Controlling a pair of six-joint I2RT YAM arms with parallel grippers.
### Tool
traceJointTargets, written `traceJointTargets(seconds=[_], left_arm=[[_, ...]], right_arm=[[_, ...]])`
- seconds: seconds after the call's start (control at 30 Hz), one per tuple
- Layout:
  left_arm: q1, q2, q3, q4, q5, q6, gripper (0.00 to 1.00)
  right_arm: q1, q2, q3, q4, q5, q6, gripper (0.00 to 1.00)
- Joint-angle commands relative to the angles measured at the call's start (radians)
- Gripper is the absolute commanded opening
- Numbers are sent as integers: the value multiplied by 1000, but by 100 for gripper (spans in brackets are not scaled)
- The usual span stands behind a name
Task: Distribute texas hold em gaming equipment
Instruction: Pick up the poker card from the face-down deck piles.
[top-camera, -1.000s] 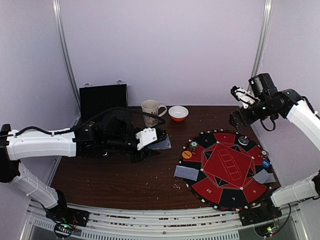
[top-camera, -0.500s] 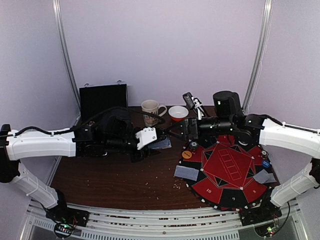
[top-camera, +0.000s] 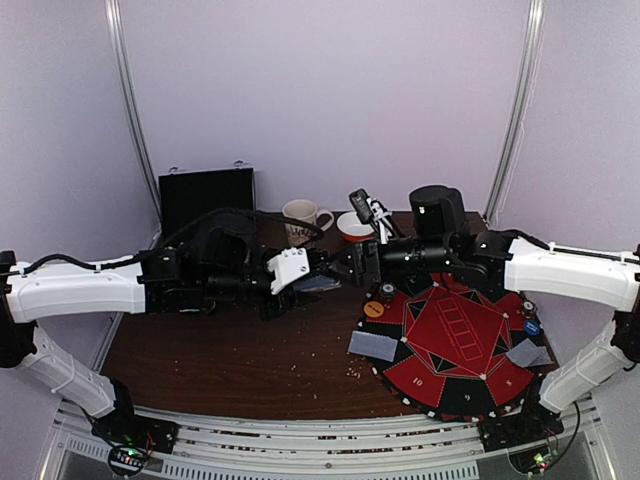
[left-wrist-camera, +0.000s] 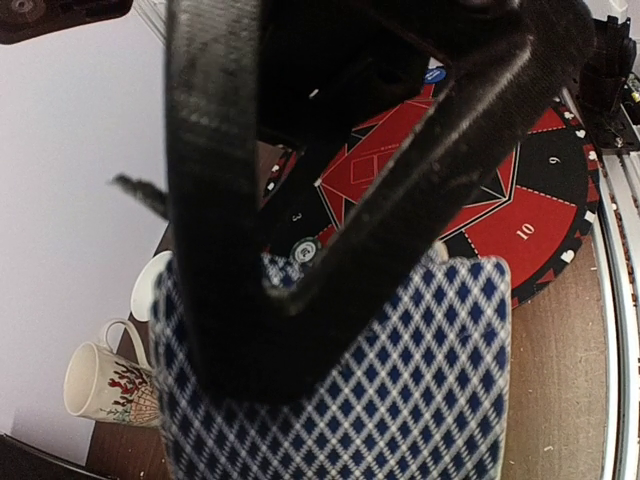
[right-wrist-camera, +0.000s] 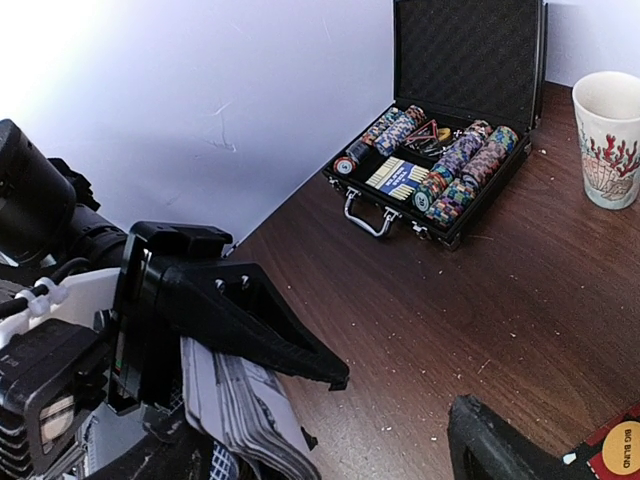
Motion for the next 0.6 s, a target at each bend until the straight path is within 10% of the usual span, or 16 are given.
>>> traceJointTargets(seconds=[0.0, 0.57], left_arm=[[-2, -26, -9, 66, 1, 2, 39], [-2, -20, -11, 70, -7, 1, 35]], right_arm=[[6, 30, 61, -46, 17, -55, 80], [2, -33, 99, -208, 93, -131, 44]])
